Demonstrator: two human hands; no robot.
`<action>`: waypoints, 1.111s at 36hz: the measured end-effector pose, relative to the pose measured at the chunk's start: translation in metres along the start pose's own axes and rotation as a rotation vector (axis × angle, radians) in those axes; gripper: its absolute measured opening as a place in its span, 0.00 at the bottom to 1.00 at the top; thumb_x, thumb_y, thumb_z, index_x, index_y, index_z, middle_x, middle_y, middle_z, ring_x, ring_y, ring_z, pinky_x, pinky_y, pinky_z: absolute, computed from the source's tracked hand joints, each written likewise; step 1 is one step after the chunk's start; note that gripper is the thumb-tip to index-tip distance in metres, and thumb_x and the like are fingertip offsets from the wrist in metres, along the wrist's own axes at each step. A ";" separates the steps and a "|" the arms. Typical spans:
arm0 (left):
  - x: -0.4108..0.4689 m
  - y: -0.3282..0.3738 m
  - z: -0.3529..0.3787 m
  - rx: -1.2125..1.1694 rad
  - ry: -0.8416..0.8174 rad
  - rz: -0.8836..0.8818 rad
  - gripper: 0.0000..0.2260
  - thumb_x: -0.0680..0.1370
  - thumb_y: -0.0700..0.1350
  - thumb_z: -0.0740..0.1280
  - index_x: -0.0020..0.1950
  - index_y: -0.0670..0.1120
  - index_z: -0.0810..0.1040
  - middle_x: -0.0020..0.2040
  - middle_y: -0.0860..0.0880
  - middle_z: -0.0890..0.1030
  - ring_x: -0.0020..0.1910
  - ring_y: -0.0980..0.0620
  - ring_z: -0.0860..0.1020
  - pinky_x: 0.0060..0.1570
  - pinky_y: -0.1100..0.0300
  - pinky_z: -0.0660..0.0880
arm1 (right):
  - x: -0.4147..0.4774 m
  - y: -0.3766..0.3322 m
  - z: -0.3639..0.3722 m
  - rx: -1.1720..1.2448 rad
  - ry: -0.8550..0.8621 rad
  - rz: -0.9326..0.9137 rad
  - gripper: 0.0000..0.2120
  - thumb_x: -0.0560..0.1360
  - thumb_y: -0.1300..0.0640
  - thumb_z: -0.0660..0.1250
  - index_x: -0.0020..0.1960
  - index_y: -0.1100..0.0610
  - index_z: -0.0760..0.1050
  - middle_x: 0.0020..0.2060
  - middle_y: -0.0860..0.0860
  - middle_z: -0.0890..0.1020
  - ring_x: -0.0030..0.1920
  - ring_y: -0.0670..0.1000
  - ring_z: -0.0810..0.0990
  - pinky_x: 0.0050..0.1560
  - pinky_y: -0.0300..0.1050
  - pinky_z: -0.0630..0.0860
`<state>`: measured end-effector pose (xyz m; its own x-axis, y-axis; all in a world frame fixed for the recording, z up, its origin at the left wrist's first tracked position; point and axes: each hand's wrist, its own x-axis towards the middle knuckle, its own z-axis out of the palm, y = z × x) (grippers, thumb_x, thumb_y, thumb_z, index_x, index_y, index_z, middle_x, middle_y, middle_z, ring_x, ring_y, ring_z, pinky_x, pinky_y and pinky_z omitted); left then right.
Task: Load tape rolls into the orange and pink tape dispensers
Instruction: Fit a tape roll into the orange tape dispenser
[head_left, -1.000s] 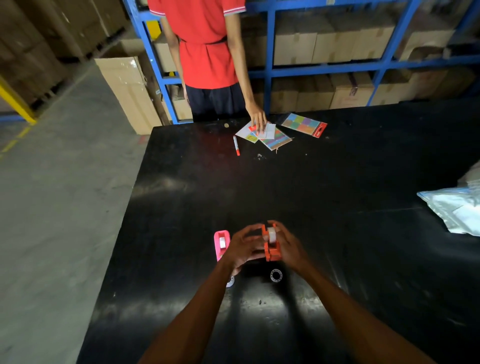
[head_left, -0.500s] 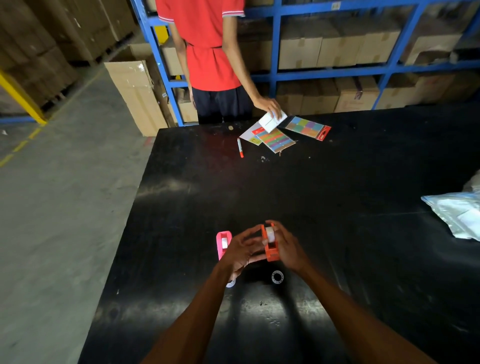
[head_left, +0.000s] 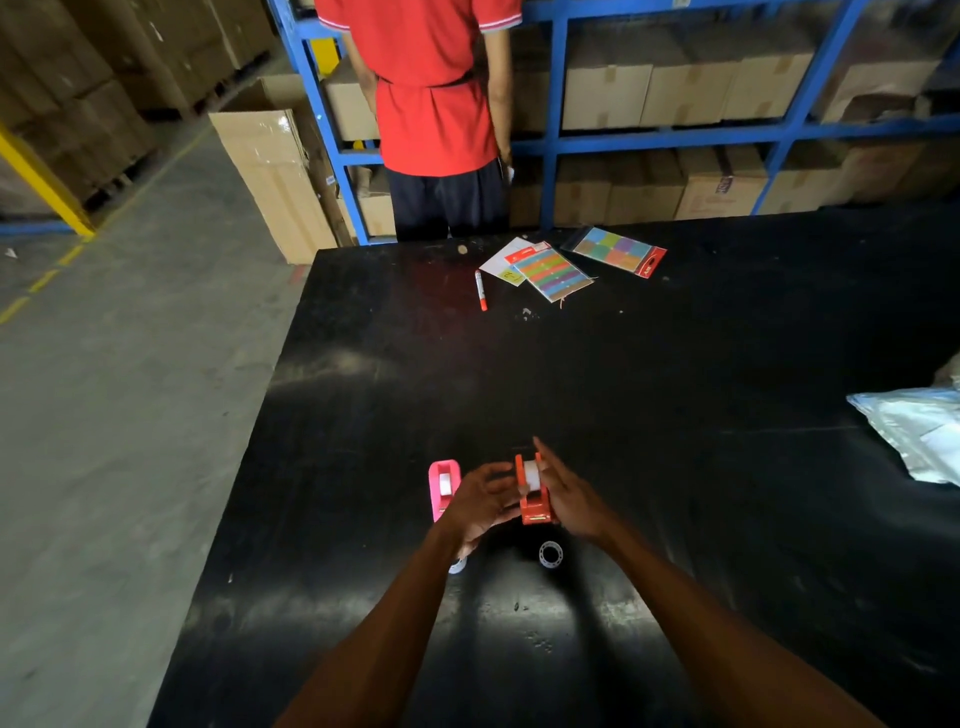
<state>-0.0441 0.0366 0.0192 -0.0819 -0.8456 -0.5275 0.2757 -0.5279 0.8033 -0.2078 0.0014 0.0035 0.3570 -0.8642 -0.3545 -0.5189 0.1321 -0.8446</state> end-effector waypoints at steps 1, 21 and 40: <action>0.003 -0.004 0.001 0.022 0.015 0.000 0.18 0.75 0.35 0.71 0.63 0.41 0.73 0.55 0.42 0.83 0.52 0.47 0.83 0.53 0.54 0.81 | 0.003 0.005 0.000 0.001 -0.006 0.014 0.23 0.84 0.46 0.49 0.78 0.40 0.53 0.72 0.52 0.72 0.66 0.52 0.75 0.69 0.53 0.71; 0.051 -0.047 -0.001 0.412 0.082 0.101 0.15 0.78 0.33 0.63 0.61 0.44 0.81 0.51 0.45 0.85 0.45 0.56 0.84 0.51 0.61 0.81 | 0.052 0.036 0.019 -0.184 0.071 0.126 0.18 0.83 0.49 0.55 0.68 0.54 0.73 0.59 0.56 0.82 0.58 0.56 0.81 0.61 0.51 0.75; 0.095 -0.062 -0.012 0.579 0.234 0.121 0.13 0.76 0.34 0.64 0.57 0.45 0.83 0.52 0.46 0.86 0.48 0.54 0.85 0.50 0.59 0.81 | 0.081 0.047 0.021 -0.200 0.180 0.101 0.16 0.83 0.51 0.56 0.67 0.53 0.75 0.57 0.55 0.83 0.55 0.55 0.81 0.58 0.52 0.77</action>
<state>-0.0576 -0.0101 -0.0843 0.1472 -0.8967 -0.4174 -0.2978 -0.4426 0.8458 -0.1868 -0.0523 -0.0729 0.1618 -0.9261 -0.3409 -0.6940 0.1388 -0.7065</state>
